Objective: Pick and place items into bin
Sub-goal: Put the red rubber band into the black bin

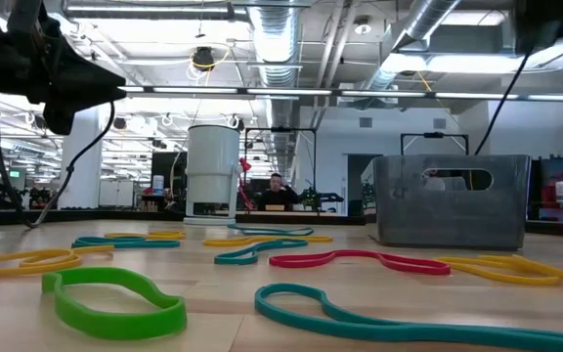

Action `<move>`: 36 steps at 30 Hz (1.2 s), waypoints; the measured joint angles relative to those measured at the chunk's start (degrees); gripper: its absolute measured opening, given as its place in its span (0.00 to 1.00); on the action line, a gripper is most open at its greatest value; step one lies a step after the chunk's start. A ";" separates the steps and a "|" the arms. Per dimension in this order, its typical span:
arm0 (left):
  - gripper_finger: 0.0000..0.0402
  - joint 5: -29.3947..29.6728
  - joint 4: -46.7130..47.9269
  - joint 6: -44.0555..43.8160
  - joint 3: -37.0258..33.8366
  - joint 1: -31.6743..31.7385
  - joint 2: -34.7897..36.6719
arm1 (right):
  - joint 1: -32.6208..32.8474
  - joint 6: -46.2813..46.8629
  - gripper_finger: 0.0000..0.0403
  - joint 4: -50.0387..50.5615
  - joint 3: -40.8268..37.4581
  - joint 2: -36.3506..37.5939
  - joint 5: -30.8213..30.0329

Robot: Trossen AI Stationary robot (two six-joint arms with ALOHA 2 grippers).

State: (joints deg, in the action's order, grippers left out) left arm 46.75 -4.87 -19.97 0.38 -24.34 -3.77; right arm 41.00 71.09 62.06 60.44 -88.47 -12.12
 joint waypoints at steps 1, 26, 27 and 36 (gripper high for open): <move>0.23 0.34 0.03 -0.03 0.00 0.00 0.00 | 0.33 0.71 0.01 4.77 2.25 -0.01 -1.22; 0.23 9.22 0.99 -0.38 0.00 0.02 0.02 | -17.60 -17.29 0.00 14.57 8.97 3.74 -37.44; 0.23 9.22 0.99 -0.29 0.00 0.02 0.02 | -18.52 -18.93 0.00 11.89 7.83 3.74 -36.90; 0.23 9.20 0.99 -0.45 0.00 0.02 0.02 | -25.83 -27.64 0.00 -5.65 -1.83 3.74 -30.48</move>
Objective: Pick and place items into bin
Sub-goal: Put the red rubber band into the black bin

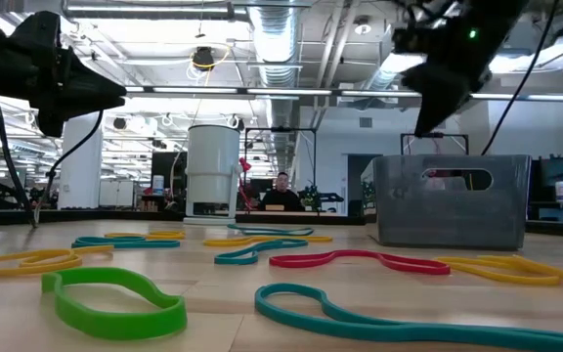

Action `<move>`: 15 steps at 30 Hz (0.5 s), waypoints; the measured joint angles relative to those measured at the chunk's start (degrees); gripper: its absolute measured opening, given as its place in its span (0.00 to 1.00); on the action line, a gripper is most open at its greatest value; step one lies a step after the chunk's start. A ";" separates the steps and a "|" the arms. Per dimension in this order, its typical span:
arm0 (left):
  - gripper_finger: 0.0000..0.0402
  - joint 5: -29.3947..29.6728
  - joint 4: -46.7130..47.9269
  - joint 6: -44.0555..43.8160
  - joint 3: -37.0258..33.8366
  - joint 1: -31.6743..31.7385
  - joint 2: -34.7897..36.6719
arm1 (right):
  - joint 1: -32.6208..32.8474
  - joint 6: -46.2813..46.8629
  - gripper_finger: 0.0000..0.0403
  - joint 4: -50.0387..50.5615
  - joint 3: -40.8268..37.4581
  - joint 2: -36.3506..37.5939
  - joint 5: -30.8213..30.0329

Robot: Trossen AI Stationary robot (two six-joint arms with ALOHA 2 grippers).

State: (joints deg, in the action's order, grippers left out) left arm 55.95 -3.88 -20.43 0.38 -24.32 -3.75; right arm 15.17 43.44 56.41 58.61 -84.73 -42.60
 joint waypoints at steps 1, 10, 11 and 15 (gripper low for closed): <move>0.23 0.01 0.00 0.00 0.00 0.00 0.00 | -0.60 -0.34 0.00 -0.98 -0.85 0.00 0.41; 0.23 0.00 0.00 -0.07 0.02 0.00 0.00 | -5.94 -0.73 0.04 -3.22 -5.03 0.00 1.72; 0.23 0.00 0.00 -0.07 0.01 0.00 0.00 | -6.37 -1.62 0.06 -3.57 -5.35 0.00 2.17; 0.23 0.00 0.00 -0.49 0.02 0.00 0.00 | -8.09 -6.59 0.14 -8.44 -6.82 0.00 5.42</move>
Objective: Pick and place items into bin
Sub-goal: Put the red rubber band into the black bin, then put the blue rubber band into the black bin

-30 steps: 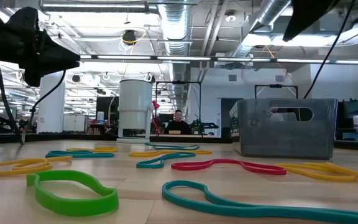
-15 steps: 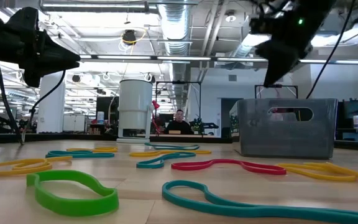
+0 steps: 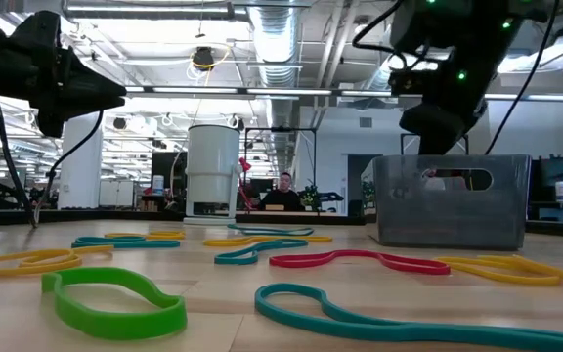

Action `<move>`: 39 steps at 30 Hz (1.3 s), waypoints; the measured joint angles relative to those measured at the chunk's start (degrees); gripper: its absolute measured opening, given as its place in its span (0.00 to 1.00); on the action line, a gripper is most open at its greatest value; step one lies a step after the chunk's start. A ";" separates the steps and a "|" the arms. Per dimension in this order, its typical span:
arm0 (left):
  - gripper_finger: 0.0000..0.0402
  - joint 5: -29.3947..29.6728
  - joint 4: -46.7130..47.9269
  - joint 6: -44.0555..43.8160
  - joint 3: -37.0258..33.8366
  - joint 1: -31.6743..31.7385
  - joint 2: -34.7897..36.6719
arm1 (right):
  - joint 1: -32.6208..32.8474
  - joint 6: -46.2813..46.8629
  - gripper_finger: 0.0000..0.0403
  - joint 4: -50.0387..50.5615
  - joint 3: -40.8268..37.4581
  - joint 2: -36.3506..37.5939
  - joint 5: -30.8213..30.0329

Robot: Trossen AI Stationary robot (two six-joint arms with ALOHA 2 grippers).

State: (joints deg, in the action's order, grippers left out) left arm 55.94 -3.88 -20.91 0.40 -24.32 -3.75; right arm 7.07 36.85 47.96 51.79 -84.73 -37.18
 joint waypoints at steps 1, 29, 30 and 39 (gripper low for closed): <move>0.23 0.00 0.00 -0.27 -0.02 0.00 0.00 | -0.40 -1.11 0.16 -1.41 -0.30 0.00 1.27; 0.23 -0.74 -3.42 22.76 32.12 0.00 -25.22 | 6.87 -31.33 0.25 -8.33 23.72 31.17 4.98; 0.23 0.88 -2.14 24.08 35.02 0.00 -29.13 | 7.54 -31.33 0.25 -8.25 23.30 33.57 6.33; 0.23 6.48 17.46 13.73 53.71 1.83 -54.77 | 10.58 -23.05 0.25 -19.73 -0.99 50.46 11.92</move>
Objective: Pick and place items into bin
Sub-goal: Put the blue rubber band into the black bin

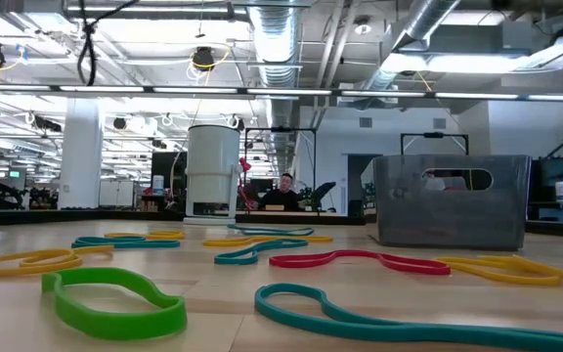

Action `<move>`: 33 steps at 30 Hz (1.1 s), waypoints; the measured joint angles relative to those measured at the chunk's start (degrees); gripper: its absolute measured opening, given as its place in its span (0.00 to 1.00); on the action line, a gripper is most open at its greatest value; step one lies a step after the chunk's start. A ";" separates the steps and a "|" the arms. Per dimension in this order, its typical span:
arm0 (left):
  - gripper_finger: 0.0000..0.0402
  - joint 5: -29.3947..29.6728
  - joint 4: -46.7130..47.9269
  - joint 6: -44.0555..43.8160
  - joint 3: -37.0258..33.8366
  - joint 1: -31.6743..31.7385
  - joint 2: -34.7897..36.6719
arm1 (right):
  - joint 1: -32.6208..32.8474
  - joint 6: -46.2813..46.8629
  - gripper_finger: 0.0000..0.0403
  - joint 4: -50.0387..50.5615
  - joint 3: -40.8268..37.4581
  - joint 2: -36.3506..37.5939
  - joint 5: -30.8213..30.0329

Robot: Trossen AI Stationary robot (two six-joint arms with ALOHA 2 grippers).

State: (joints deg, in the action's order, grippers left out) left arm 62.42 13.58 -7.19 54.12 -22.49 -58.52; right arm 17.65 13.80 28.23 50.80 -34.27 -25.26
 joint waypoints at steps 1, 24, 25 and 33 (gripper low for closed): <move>0.23 -1.55 1.73 -2.27 0.86 0.84 -1.70 | -0.01 -0.20 0.25 -3.00 -3.77 0.96 0.48; 0.23 -48.56 -11.01 -10.22 3.84 17.69 -42.00 | 4.32 5.27 0.25 -23.29 -26.74 -2.10 2.45; 0.23 -50.04 -10.45 -9.68 4.61 18.76 -42.92 | 4.18 5.27 0.25 -23.31 -26.74 -2.09 2.45; 0.23 -59.70 -7.83 -4.05 6.31 23.96 -45.70 | 3.96 5.20 0.25 -22.86 -26.74 -2.11 2.45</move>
State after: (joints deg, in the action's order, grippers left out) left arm 2.72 5.75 -11.24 60.42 1.48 -104.22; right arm 21.61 19.00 5.37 24.05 -36.38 -22.81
